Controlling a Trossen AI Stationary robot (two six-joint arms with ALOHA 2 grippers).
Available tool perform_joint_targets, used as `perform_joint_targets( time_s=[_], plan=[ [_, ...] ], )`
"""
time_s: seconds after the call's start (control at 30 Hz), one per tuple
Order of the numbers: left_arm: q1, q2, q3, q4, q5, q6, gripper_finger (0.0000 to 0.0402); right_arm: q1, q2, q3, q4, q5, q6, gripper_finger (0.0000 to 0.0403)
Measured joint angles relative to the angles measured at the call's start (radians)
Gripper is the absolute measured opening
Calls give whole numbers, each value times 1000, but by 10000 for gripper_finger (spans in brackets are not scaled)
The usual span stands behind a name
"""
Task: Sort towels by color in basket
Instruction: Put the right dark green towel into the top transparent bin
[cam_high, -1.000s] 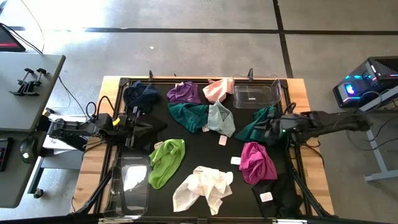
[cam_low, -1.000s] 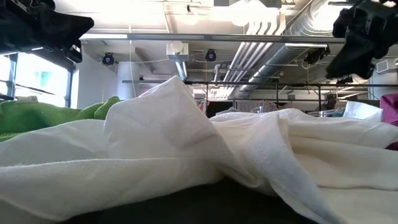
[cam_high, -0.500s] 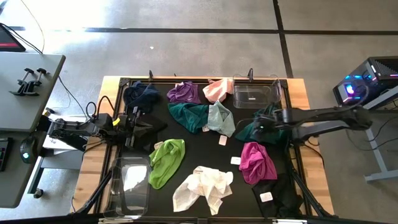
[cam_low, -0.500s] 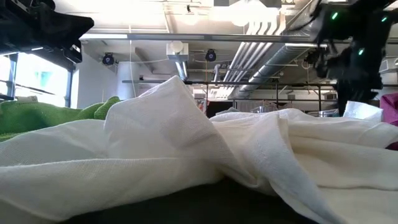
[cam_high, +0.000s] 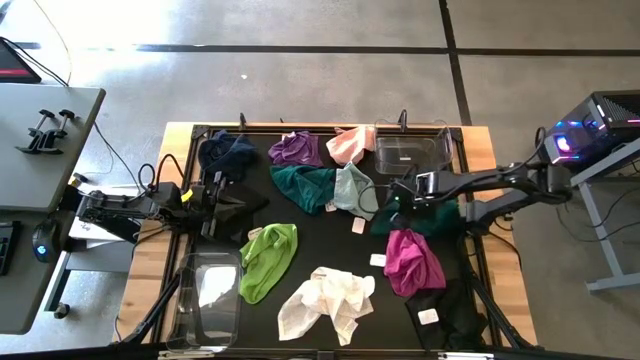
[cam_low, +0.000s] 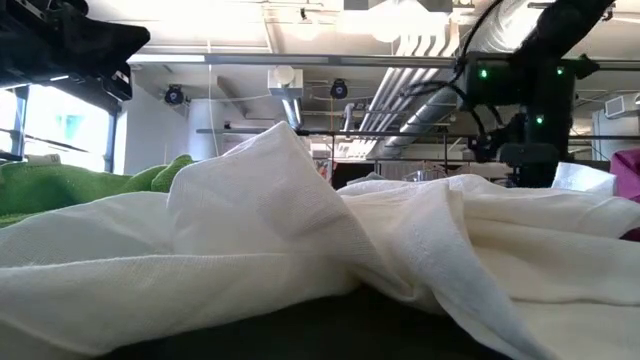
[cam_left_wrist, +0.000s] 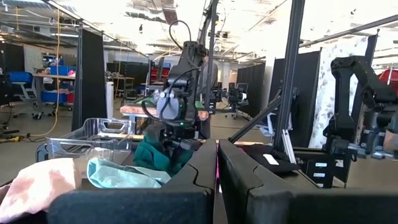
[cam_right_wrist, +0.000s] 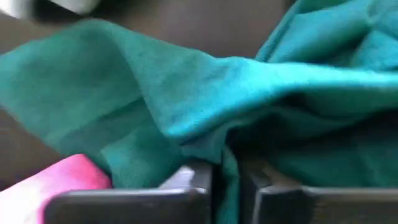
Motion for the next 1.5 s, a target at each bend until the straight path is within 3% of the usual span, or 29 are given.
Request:
perform_joint_targets(
  time_s=[0.17,0.37,0.5,0.63,0.73,0.9,1.0,1.17,1.3,1.5],
  plan=[
    [0,0,0,0,0,-8,5,43,-79,116,-57,92,-19,15],
    [0,0,0,19,1,-1,5,48,-129,382,-320,489,-23,10],
    [0,0,0,25,4,-1,5,-6,-130,530,-368,662,-141,5],
    [0,0,0,26,5,-1,5,-128,-130,592,-288,764,-319,5],
    [0,0,0,25,6,0,5,-245,-129,589,-177,713,-447,4],
    [0,0,0,23,6,0,5,-412,-129,536,8,392,-553,3],
    [0,0,0,23,6,0,5,-472,-129,489,104,298,-583,3],
    [0,0,0,22,6,0,5,-552,-129,405,110,223,-588,3],
    [0,0,0,22,6,0,5,-602,-129,366,37,237,-579,3],
    [0,0,0,22,6,1,5,-548,-182,401,74,281,-606,3]
  ],
)
